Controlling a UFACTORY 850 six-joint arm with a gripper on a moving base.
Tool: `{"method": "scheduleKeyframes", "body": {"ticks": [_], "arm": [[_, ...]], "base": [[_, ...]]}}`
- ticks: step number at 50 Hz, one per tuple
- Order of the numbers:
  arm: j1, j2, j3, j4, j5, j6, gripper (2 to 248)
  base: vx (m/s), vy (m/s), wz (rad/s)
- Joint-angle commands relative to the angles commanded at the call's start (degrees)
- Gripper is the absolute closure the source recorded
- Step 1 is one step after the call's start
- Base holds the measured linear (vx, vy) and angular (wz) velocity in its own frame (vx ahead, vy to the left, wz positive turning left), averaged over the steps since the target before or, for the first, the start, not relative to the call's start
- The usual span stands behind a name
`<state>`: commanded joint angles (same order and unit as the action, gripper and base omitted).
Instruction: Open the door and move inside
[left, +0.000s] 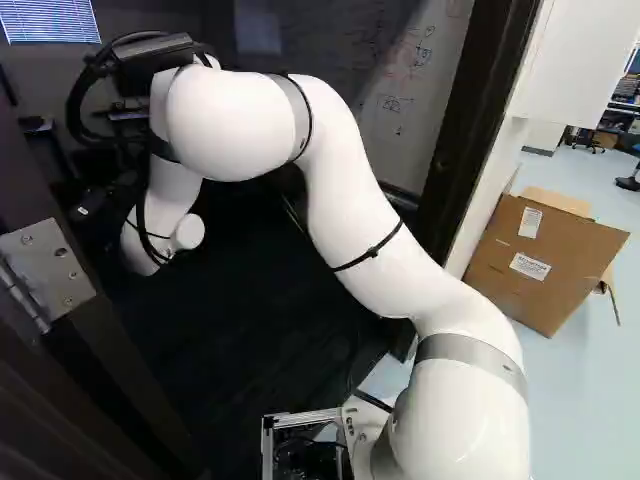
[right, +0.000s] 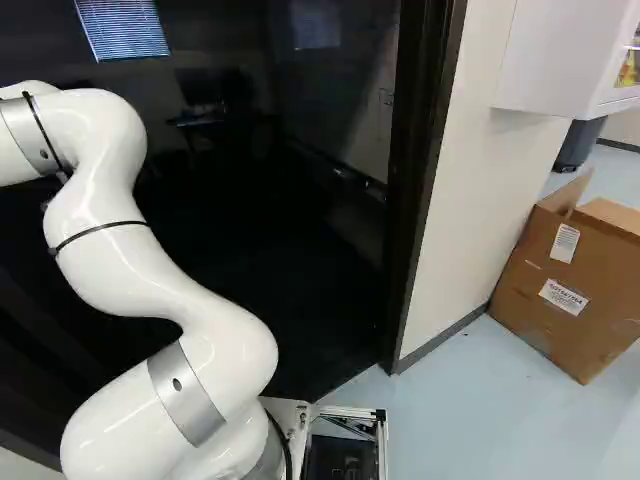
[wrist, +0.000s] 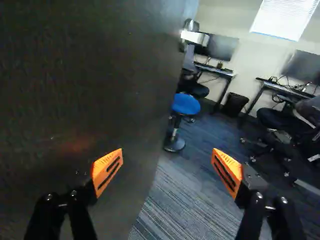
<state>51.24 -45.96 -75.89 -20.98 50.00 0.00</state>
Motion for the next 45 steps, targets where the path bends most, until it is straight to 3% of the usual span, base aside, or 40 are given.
{"method": "scheduleKeyframes", "body": {"ticks": [20, 45], "arm": [[-0.4, 1.1, 1.6, 0.0, 0.0, 0.0, 3], [-2.3, 5.3, 7.5, 0.0, 0.0, 0.0, 3]], "base": [[0.0, 0.0, 0.0], [0.0, 0.0, 0.0]]}}
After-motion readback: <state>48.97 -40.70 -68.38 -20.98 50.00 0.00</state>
